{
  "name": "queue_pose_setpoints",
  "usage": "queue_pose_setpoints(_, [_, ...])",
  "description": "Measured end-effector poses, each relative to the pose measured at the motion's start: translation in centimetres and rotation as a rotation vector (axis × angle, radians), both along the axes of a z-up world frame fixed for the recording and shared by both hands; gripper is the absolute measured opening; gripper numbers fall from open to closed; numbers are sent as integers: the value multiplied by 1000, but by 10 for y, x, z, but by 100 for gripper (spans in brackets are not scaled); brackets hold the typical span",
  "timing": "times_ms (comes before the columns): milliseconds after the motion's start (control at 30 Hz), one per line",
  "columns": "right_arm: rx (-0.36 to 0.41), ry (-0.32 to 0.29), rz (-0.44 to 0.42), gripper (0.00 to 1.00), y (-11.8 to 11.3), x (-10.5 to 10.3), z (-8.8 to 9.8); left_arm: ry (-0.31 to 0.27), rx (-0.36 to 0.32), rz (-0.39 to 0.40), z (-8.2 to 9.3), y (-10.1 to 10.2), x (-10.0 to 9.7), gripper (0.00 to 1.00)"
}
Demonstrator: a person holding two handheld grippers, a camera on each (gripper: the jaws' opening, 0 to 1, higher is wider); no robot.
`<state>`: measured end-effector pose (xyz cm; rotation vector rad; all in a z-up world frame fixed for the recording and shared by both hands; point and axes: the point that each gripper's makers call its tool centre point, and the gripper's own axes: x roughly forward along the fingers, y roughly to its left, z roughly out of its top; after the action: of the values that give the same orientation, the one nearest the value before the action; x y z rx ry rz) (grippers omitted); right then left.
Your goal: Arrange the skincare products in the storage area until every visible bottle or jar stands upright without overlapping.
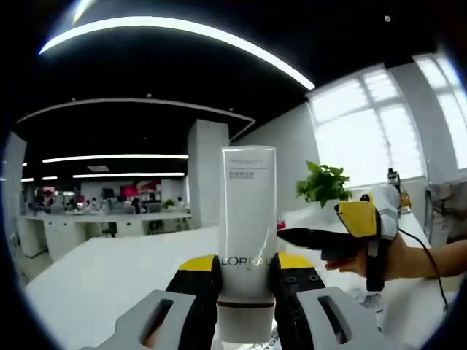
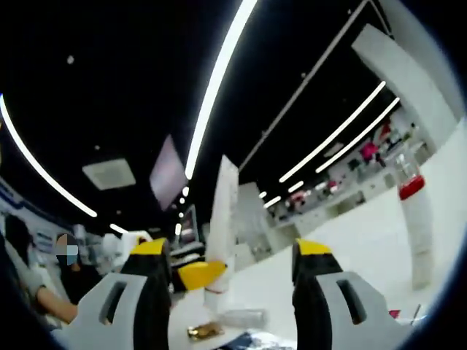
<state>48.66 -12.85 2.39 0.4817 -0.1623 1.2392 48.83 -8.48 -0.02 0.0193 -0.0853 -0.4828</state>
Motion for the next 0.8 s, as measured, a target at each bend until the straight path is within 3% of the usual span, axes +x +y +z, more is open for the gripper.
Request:
queue_pose_setpoints(167, [25,17,26,64,4,-4,2,-53,70,15,-10,-19,0,27])
queue_pose_setpoints(200, [37,18,22,64,1,-3,3,-65,124,20,-14,-23,0,27])
queue_pose_setpoints(300, [48,4,-11,62,-4,2,6,-12,210,28,-29,-30,0,27])
queue_pose_setpoints(333, [54,11,-23,60,-6,5,5,-25,240,38,-30,-31,1,27])
queue_pose_setpoints(400, [85,70,-4,52,-7,8,5,-82,329,53,-31,-36,-2,27])
queue_pose_setpoints(467, [93,94,10,40,-8,10,5,-84,373,71,-36,-41,-4,27])
queue_pose_setpoints(500, [90,94,9,33,-8,10,5,-91,430,93,-39,-43,-4,27])
queue_pose_setpoints(567, [49,91,-51,25,-12,18,-1,-132,451,96,-38,-47,-3,27])
queue_pose_setpoints(600, [51,103,-60,17,-15,21,-2,-134,455,93,-39,-47,-4,27])
queue_pose_setpoints(633, [53,111,-69,17,-17,23,-3,-152,463,84,-38,-49,-6,28])
queue_pose_setpoints(667, [72,137,-14,16,-16,18,-2,-161,475,92,-39,-49,-4,29])
queue_pose_setpoints(800, [-32,4,-90,13,-11,21,-1,-223,506,60,-45,-48,2,31])
